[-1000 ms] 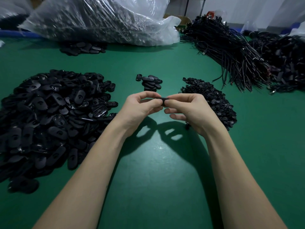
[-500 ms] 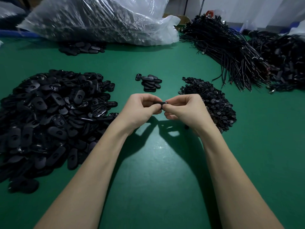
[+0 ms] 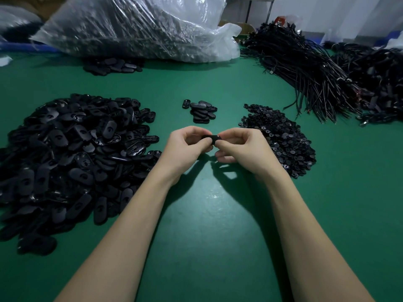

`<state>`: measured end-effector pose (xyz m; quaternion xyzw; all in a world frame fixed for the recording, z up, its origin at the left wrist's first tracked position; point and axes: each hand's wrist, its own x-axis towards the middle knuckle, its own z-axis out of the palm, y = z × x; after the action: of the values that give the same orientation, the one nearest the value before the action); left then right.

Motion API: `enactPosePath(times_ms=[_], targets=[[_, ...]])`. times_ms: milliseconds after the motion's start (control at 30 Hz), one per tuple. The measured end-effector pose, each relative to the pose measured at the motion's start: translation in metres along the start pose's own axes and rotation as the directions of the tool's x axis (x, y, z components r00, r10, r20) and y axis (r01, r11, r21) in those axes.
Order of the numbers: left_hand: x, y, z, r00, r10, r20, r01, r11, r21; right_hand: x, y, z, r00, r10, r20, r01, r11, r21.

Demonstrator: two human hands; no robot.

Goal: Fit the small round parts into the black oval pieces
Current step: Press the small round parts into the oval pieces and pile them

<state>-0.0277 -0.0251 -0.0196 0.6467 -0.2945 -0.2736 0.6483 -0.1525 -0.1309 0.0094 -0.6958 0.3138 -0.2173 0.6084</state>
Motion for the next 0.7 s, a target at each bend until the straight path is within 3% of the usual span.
enactPosePath(times_ms=[67, 167, 333, 567, 700], targets=[[0.003, -0.001, 0.002, 0.997, -0.017, -0.070, 0.014, 0.999, -0.035, 0.004, 0.000, 0.001, 0.999, -0.005, -0.049, 0.005, 1.000, 0.010], [0.007, -0.001, 0.003, 0.989, -0.091, -0.121, 0.075, 0.989, -0.129, 0.014, 0.001, 0.010, 0.983, -0.069, -0.169, 0.048, 0.991, -0.123], [0.007, 0.000, 0.003, 0.986, -0.105, -0.128, 0.087, 0.987, -0.138, 0.047, -0.006, 0.033, 0.951, -0.154, -0.267, 0.074, 0.955, -0.288], [0.004, -0.002, 0.002, 0.992, -0.061, -0.113, 0.048, 0.992, -0.116, 0.072, -0.021, 0.038, 0.973, -0.095, -0.209, -0.046, 0.811, -0.583], [0.001, 0.000, 0.005, 0.992, -0.036, -0.122, 0.031, 0.999, -0.043, 0.057, -0.041, 0.046, 0.978, -0.170, -0.122, 0.051, 0.759, -0.649]])
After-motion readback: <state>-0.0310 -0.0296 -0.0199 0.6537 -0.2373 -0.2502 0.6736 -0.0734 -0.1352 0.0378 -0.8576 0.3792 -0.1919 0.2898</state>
